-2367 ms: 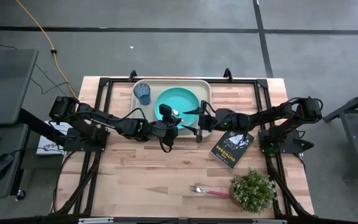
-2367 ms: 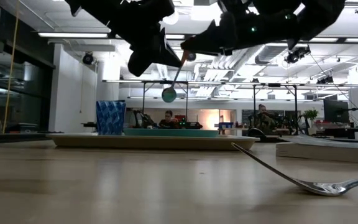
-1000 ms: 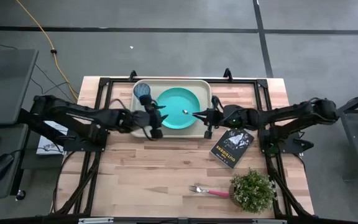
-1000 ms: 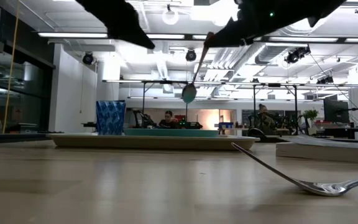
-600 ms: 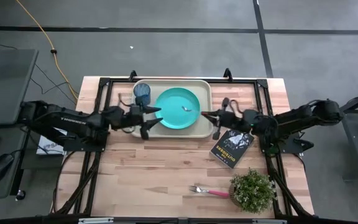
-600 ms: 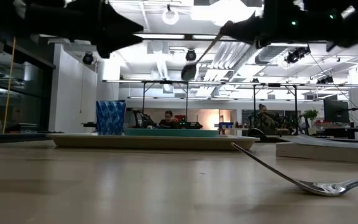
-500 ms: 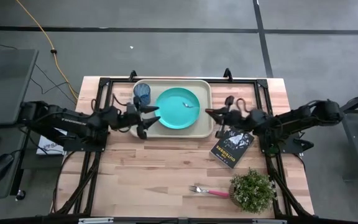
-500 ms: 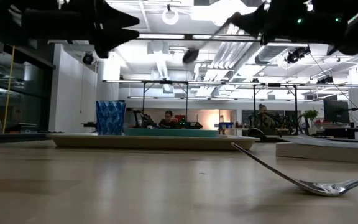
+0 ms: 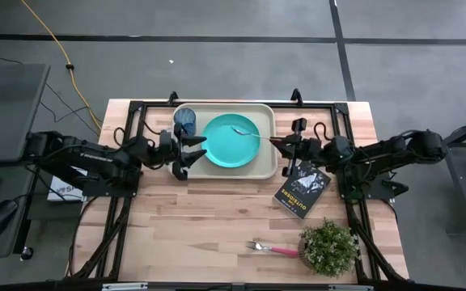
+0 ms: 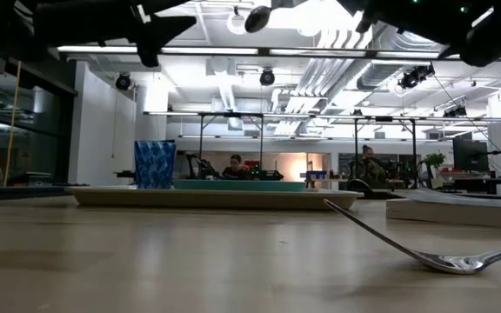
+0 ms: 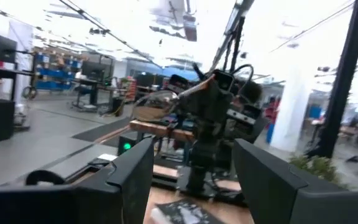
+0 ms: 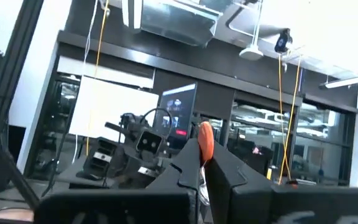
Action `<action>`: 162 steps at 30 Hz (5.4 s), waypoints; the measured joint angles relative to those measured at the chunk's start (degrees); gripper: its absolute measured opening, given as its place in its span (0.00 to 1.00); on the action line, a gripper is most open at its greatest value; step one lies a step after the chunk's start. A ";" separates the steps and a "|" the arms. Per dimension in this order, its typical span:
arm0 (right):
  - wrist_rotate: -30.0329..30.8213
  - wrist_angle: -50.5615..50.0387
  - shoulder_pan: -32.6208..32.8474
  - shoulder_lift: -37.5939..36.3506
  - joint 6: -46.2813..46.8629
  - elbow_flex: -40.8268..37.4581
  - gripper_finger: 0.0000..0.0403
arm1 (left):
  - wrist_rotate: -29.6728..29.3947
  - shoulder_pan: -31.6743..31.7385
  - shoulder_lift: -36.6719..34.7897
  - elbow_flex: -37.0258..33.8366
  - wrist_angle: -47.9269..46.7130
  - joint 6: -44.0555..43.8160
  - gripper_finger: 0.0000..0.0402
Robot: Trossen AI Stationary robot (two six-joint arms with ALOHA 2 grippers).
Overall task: Pick and place plate/cup/fork/spoon on tray
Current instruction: Put the orange spoon on the white tray beside the light blue plate
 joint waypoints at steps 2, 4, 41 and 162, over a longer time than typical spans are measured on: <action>-0.96 0.01 0.41 0.00 -0.82 0.33 0.00 | 0.19 -0.04 1.13 0.00 1.71 -1.42 0.50; -1.55 0.11 1.05 0.00 -1.99 0.68 0.00 | 0.16 -0.04 2.87 0.00 5.61 -3.53 0.50; -0.97 -0.78 5.64 24.88 -12.55 27.19 0.00 | -9.05 -2.97 19.07 9.82 31.59 -21.23 0.50; -40.19 -29.57 2.32 35.74 28.78 29.70 0.51 | 56.10 5.35 25.50 21.92 -11.45 14.26 0.00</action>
